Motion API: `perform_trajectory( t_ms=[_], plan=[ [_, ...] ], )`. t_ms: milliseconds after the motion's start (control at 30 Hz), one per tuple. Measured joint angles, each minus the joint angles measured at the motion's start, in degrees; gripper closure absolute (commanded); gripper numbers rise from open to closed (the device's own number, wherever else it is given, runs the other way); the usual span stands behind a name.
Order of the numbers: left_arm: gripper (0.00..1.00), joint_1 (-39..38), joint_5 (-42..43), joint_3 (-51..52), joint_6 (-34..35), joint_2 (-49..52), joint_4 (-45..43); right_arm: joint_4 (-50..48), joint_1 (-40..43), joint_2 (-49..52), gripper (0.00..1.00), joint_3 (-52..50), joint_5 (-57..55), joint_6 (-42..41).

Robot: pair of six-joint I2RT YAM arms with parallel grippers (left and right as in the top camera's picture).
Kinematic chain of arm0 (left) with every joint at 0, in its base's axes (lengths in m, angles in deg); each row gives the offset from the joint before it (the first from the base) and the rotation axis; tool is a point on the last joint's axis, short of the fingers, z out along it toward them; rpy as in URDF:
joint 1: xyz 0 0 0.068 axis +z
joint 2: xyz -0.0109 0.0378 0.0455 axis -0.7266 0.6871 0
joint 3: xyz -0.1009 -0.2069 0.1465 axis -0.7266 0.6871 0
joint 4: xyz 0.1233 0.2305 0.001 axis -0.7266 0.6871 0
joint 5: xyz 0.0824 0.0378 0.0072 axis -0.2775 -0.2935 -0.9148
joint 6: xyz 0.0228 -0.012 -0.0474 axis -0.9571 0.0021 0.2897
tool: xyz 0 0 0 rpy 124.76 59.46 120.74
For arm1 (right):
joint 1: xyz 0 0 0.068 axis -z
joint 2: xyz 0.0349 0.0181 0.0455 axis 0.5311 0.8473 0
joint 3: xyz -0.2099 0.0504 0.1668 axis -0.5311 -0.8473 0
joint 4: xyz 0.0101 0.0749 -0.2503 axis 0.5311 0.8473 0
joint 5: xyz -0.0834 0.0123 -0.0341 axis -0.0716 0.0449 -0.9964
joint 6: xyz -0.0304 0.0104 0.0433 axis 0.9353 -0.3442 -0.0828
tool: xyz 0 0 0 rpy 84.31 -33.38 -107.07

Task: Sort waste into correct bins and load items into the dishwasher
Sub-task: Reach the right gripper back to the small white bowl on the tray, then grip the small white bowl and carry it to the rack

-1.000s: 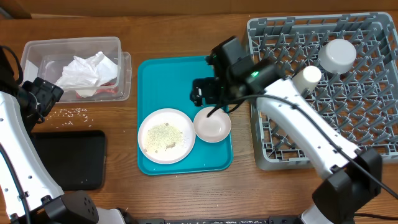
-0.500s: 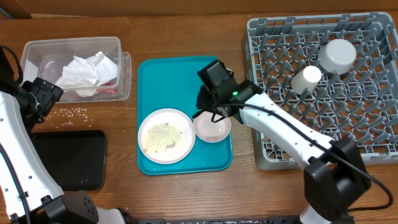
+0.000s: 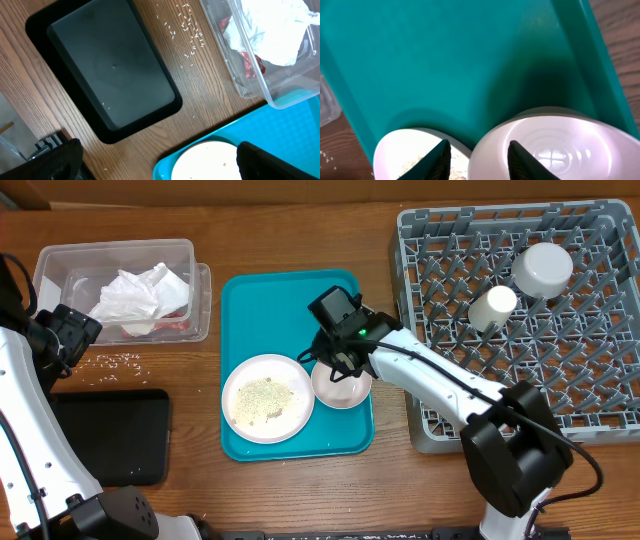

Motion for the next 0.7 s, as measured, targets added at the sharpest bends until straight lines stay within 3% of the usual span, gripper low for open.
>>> perform_trajectory(
  t_ms=[367,633,700],
  plan=[
    [0.00,0.00,0.02,0.00,0.00,0.00,0.00,-1.40,0.00,3.02,0.61,0.00,1.46,-1.40],
    [0.00,0.00,0.02,0.00,0.00,0.00,0.00,-1.90,-0.15,5.27,0.75,0.02,3.45,-1.92],
    [0.00,0.00,0.02,0.00,0.00,0.00,0.00,-1.86,-0.37,5.27,0.82,0.04,4.11,-1.70]
  ],
)
